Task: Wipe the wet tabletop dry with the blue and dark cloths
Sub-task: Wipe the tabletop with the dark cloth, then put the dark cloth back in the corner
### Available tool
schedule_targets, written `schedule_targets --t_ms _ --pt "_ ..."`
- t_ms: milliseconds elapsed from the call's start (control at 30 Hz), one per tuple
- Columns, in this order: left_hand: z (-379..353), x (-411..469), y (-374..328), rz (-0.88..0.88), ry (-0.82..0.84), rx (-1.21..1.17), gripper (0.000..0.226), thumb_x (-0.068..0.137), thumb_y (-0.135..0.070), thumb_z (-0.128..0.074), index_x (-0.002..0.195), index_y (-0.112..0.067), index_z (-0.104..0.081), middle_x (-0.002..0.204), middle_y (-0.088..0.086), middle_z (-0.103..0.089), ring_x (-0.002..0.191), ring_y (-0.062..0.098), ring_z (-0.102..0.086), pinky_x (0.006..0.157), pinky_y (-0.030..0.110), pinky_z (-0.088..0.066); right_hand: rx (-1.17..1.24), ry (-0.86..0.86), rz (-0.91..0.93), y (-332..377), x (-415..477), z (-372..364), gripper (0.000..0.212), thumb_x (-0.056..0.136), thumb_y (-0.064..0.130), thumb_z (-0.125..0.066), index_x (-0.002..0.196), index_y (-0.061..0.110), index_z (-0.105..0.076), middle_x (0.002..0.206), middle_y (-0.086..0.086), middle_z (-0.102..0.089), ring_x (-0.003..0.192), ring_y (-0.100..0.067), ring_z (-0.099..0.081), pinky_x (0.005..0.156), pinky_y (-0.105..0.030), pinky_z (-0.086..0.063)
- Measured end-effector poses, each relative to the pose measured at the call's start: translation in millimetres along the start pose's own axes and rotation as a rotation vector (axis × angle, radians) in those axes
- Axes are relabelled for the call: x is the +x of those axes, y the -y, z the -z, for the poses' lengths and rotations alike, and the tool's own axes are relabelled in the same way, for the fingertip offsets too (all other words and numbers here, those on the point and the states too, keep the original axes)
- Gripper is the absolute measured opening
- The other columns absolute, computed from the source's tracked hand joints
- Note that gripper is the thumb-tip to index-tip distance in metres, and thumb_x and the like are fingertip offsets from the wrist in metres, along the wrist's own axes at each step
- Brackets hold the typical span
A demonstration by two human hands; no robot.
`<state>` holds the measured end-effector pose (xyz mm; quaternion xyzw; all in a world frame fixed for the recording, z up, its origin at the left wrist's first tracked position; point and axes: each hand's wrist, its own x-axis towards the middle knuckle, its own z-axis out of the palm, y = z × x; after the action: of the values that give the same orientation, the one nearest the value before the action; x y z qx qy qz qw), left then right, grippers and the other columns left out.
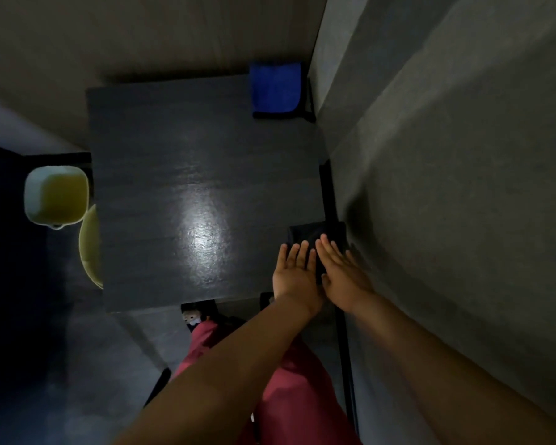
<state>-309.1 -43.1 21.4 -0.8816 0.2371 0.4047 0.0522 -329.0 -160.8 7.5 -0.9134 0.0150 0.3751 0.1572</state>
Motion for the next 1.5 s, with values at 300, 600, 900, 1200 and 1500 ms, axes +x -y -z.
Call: schedule_targets --t_ms 300,600,900,1200,1500 --pt "28 22 20 0.03 -0.074 -0.04 0.073 0.099 -0.052 -0.021 0.152 -0.013 0.009 0.161 0.005 0.01 0.149 0.02 0.009 0.117 0.045 0.016 -0.098 0.015 0.042 4 34 39 0.069 0.1 0.015 -0.036 0.154 0.016 0.007 0.161 0.001 0.016 0.15 -0.016 0.01 0.121 -0.033 0.002" --pt "53 48 40 0.056 -0.115 -0.049 0.075 0.098 -0.052 -0.026 0.152 -0.013 0.01 0.161 0.004 0.011 0.149 0.019 0.01 0.114 0.045 0.019 -0.139 0.016 0.051 9 66 72 0.07 0.1 0.015 -0.037 0.155 0.018 0.007 0.161 0.002 0.016 0.149 -0.016 0.012 0.122 -0.034 0.003" --pt "91 80 72 0.074 -0.153 -0.052 0.072 0.098 -0.053 -0.021 0.153 -0.016 0.007 0.162 0.0 0.01 0.149 0.015 0.009 0.116 0.044 0.017 -0.224 0.035 -0.059 39 112 115 0.075 0.097 0.016 -0.041 0.155 0.019 0.007 0.162 0.002 0.015 0.149 -0.02 0.013 0.122 -0.039 0.003" --pt "118 100 101 0.066 -0.187 -0.077 0.07 0.098 -0.052 -0.022 0.154 -0.019 0.004 0.162 -0.001 0.009 0.148 0.013 0.008 0.119 0.044 0.012 -0.258 0.005 -0.055 52 141 138 0.075 0.098 0.02 -0.042 0.154 0.019 0.007 0.162 0.001 0.014 0.149 -0.02 0.013 0.122 -0.042 0.003" --pt "134 115 127 0.077 -0.577 -0.289 0.04 0.094 -0.023 -0.045 0.131 -0.014 -0.054 0.139 0.007 -0.05 0.124 0.026 -0.045 0.098 0.035 -0.032 -0.015 -0.514 -0.02 27 164 185 0.036 0.096 0.012 -0.046 0.13 0.014 -0.059 0.129 -0.011 -0.061 0.116 -0.029 -0.058 0.101 -0.037 -0.043"
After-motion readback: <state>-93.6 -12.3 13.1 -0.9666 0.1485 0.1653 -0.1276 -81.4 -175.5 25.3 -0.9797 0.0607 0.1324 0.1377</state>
